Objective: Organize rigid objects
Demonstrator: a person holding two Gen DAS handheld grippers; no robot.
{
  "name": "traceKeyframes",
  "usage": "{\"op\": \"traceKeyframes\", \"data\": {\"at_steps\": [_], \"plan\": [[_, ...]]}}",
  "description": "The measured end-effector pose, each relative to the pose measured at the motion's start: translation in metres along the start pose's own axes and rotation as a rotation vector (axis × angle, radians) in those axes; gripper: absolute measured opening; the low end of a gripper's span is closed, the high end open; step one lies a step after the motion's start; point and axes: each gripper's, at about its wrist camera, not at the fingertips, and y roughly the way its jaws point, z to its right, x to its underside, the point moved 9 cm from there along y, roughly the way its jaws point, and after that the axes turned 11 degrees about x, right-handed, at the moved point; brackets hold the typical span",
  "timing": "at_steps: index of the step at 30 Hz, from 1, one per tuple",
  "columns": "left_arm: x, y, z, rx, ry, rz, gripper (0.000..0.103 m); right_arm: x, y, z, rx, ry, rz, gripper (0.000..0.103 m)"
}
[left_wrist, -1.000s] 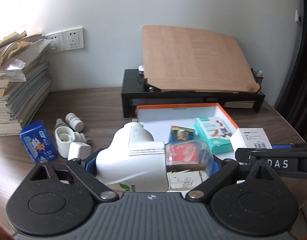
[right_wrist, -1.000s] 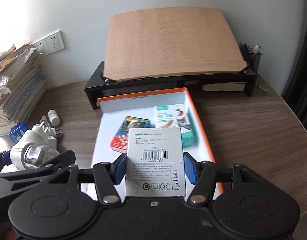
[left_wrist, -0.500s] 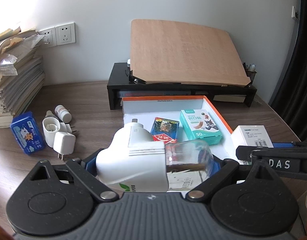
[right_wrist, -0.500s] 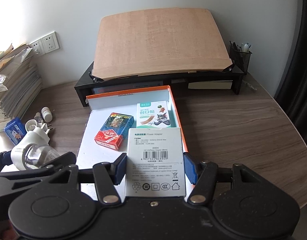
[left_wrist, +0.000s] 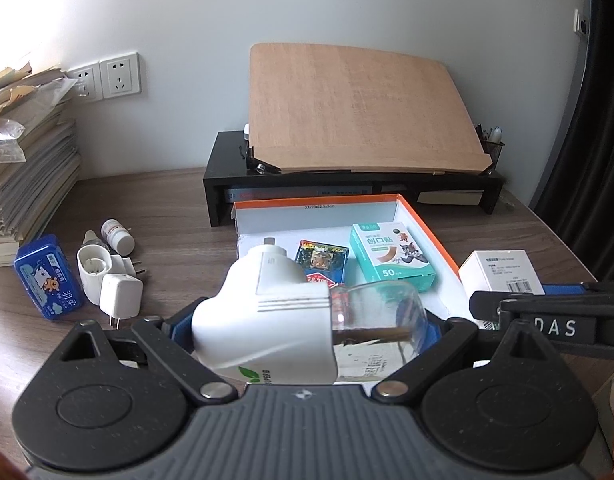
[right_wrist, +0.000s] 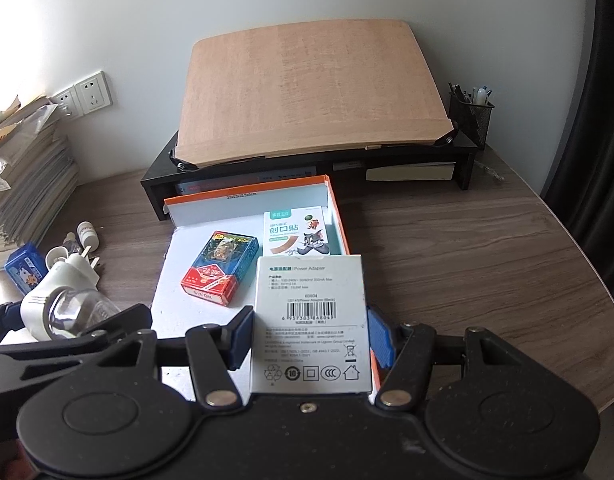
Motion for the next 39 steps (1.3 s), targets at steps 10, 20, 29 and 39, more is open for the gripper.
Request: {"op": "traceKeyframes", "data": {"at_steps": [10, 20, 29, 39], "plan": [[0.003, 0.001, -0.009, -0.005, -0.014, -0.013, 0.100, 0.001, 0.005, -0.008, -0.002, -0.012, -0.013, 0.071], [0.005, 0.003, -0.016, -0.009, -0.029, -0.021, 0.100, 0.000, 0.009, -0.013, -0.003, -0.029, -0.020, 0.071], [0.006, 0.008, -0.019, -0.009, -0.039, -0.030, 0.100, 0.000, 0.013, -0.015, -0.002, -0.039, -0.028, 0.071], [0.007, 0.017, -0.019, -0.009, -0.041, -0.044, 0.100, 0.000, 0.023, -0.015, 0.000, -0.039, -0.045, 0.071]]}}
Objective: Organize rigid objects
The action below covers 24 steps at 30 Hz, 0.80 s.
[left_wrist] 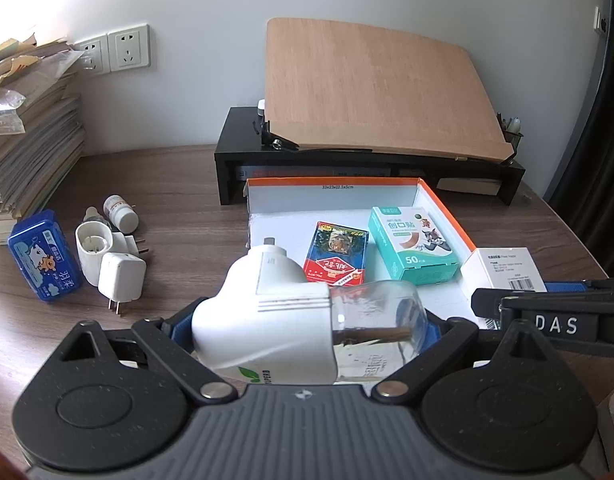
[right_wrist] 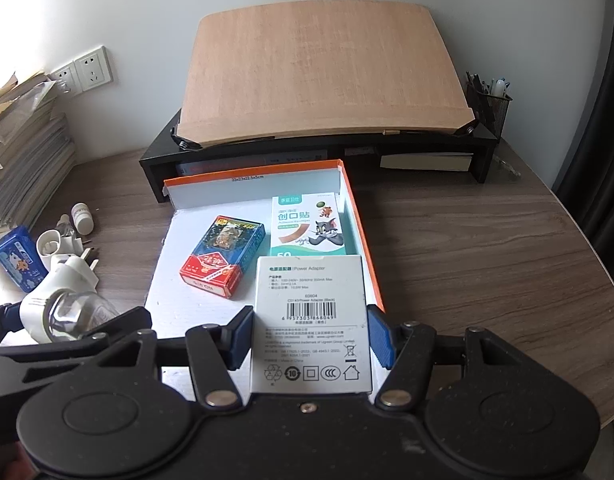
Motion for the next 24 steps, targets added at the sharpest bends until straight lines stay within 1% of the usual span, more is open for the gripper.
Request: {"op": "traceKeyframes", "data": {"at_steps": [15, 24], "plan": [[0.001, 0.012, 0.001, 0.002, -0.001, -0.021, 0.100, 0.000, 0.010, 0.001, 0.010, 0.000, -0.015, 0.071], [0.000, 0.012, 0.000, 0.004, -0.005, -0.022, 0.100, -0.001, 0.011, 0.000, 0.012, -0.005, -0.017, 0.071]]}}
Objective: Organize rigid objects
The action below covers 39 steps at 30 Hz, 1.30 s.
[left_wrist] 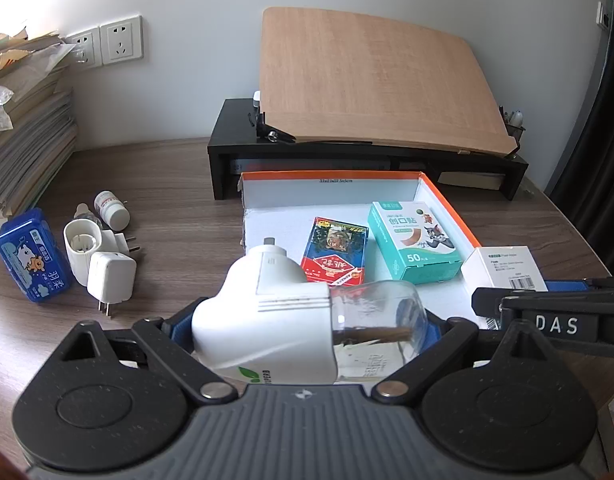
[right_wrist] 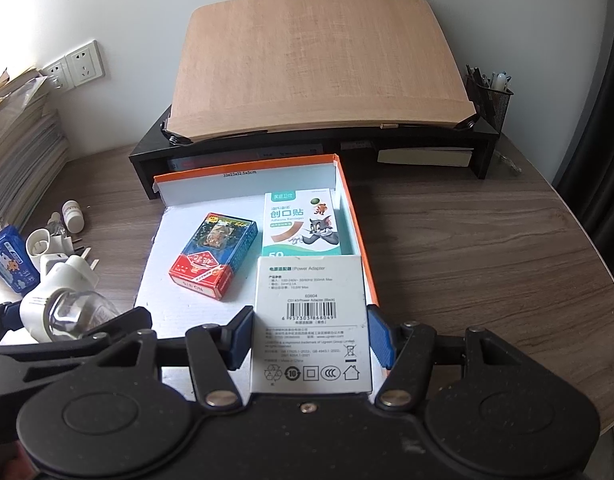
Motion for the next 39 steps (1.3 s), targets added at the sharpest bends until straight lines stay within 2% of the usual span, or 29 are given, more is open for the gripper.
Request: {"op": "traceKeyframes", "data": {"at_steps": [39], "plan": [[0.002, -0.018, -0.013, -0.009, -0.016, 0.024, 0.100, 0.000, -0.009, -0.018, -0.010, -0.044, 0.010, 0.071]]}}
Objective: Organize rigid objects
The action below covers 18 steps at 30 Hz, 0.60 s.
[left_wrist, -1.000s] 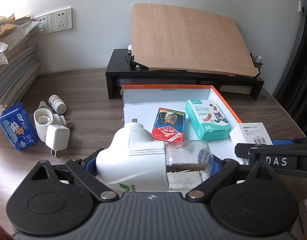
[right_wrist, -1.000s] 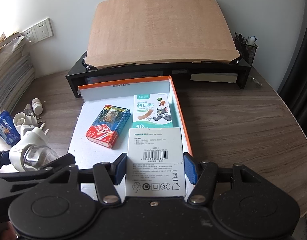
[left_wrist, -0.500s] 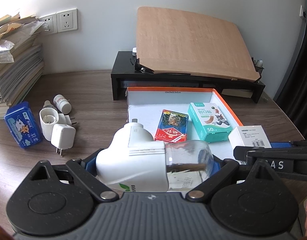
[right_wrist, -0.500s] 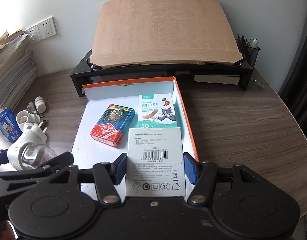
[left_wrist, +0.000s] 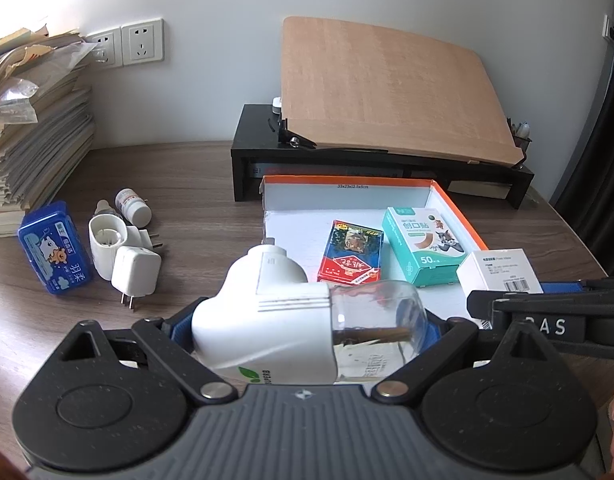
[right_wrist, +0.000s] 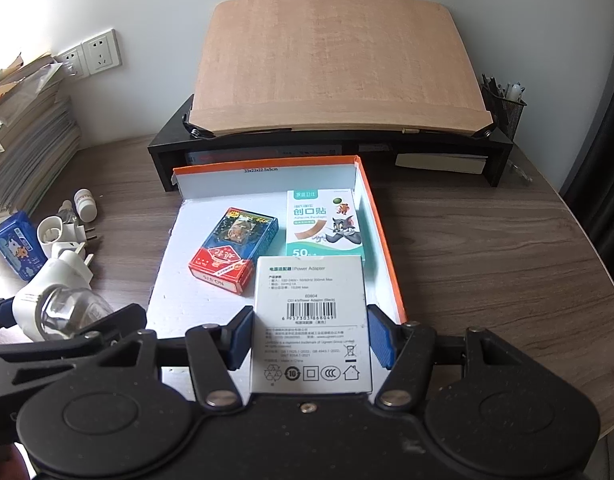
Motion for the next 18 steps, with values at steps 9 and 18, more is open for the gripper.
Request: {"op": "traceKeyframes", "data": {"at_steps": [9, 18], "plan": [[0.003, 0.006, 0.003, -0.001, 0.008, -0.020, 0.100, 0.001, 0.006, 0.003, 0.006, -0.001, -0.013, 0.071], [0.004, 0.013, 0.007, 0.000, 0.022, -0.034, 0.100, 0.000, 0.017, 0.007, 0.009, -0.002, -0.024, 0.071]]}}
